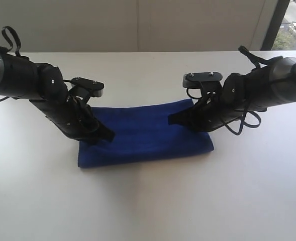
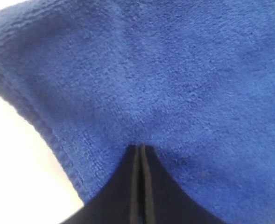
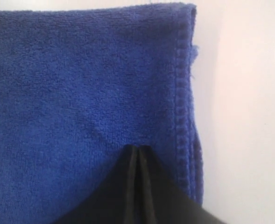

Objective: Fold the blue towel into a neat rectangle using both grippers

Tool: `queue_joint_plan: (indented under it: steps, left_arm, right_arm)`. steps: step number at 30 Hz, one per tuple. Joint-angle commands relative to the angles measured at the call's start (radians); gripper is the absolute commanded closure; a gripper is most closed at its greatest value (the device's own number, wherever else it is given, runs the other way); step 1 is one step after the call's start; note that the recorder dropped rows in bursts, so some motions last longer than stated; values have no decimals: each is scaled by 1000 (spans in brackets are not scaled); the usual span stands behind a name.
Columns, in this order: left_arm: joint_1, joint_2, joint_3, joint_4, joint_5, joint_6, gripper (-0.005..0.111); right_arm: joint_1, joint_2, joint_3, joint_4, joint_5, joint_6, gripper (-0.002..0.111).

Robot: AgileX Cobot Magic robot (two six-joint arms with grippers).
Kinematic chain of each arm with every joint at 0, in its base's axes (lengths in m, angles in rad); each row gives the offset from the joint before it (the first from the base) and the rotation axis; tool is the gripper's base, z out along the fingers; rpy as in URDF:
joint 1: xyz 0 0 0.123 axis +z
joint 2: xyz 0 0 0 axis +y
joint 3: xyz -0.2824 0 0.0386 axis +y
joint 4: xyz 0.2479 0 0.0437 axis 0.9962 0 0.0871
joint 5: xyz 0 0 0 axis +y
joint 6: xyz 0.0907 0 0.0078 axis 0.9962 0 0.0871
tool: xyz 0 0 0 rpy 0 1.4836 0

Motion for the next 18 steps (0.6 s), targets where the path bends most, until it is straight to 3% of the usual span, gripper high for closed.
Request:
queue_joint_plan:
  steps: [1, 7, 18]
  left_arm:
    - [13, -59, 21, 36, 48, -3, 107]
    - [13, -121, 21, 36, -28, -8, 107]
    - [13, -67, 21, 36, -276, -12, 107]
  right_arm:
    - [-9, -40, 6, -10, -22, 4, 108]
    - [-9, -97, 6, -10, -12, 4, 108]
    - [-9, -114, 6, -10, 61, -17, 108]
